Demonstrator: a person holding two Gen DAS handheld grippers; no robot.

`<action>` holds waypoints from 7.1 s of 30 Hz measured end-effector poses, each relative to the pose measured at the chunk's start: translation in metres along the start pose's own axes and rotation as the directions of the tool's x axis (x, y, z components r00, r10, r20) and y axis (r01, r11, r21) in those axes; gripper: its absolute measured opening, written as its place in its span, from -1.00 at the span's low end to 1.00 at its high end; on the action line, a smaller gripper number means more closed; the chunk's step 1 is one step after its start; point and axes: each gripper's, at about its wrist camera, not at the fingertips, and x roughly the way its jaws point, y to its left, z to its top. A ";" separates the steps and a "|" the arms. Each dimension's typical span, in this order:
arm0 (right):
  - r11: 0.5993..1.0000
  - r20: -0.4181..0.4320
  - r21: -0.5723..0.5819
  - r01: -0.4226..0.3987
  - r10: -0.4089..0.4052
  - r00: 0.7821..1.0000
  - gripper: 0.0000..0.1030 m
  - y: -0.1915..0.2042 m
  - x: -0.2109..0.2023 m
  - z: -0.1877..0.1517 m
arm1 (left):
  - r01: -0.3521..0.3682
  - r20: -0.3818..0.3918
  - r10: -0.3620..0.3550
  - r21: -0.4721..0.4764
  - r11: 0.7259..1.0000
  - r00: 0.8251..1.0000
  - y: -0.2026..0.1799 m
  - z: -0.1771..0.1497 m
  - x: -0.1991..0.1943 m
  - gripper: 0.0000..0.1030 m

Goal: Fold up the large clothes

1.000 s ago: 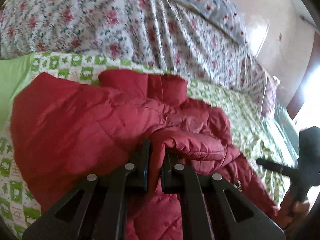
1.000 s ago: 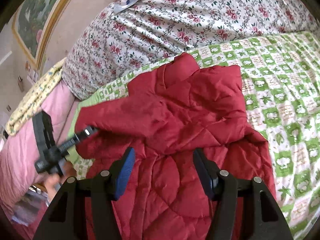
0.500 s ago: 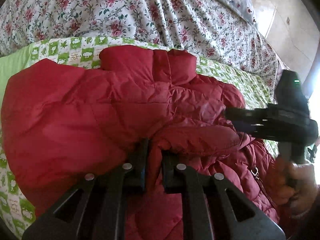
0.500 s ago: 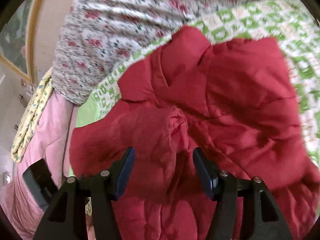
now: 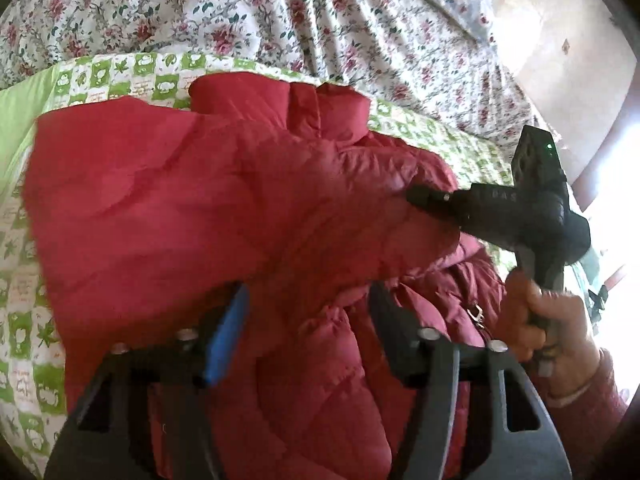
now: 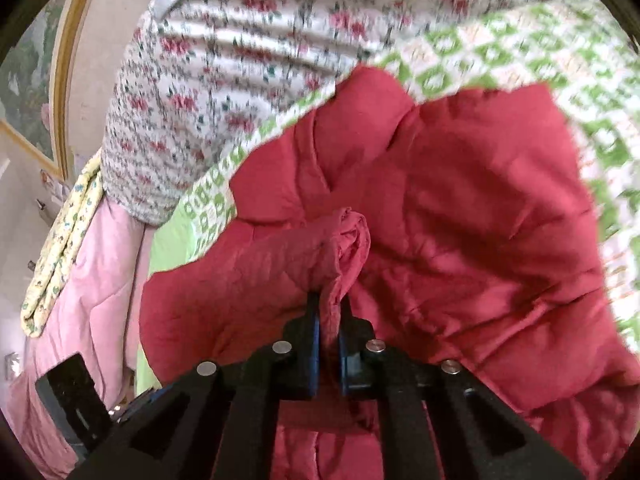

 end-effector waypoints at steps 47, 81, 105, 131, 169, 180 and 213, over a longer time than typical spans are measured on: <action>0.902 0.050 -0.231 0.365 -0.364 0.930 -0.37 -0.020 0.005 -0.020 | -0.250 -0.011 0.250 0.030 0.968 0.968 0.053 0.026 0.055 0.23; 0.883 0.066 -0.280 0.377 -0.374 0.925 -0.29 -0.021 0.006 -0.029 | -0.246 -0.095 0.244 -0.016 0.969 0.965 0.051 0.030 0.062 0.25; 0.901 0.055 -0.268 0.341 -0.339 0.939 -0.09 0.003 -0.054 -0.054 | -0.247 -0.089 0.237 -0.138 0.959 0.967 0.049 0.004 -0.014 0.26; 0.940 0.092 -0.210 0.269 -0.255 0.963 0.45 -0.002 -0.190 -0.180 | -0.185 -0.048 0.179 -0.190 0.964 0.983 0.022 -0.115 -0.113 0.32; 0.918 -0.027 -0.116 0.380 -0.385 0.923 0.27 -0.056 -0.205 -0.239 | -0.208 -0.136 0.180 -0.236 0.949 0.974 0.068 -0.196 -0.135 0.33; 0.958 -0.084 -0.079 0.277 -0.283 0.955 0.07 -0.062 -0.203 -0.243 | -0.137 -0.165 0.096 -0.257 0.957 0.982 0.068 -0.213 -0.128 0.34; 0.995 0.118 -0.067 -0.080 0.088 0.989 -0.56 -0.031 -0.246 -0.204 | 0.068 0.112 -0.049 -0.173 0.983 0.993 0.039 -0.137 -0.188 -0.69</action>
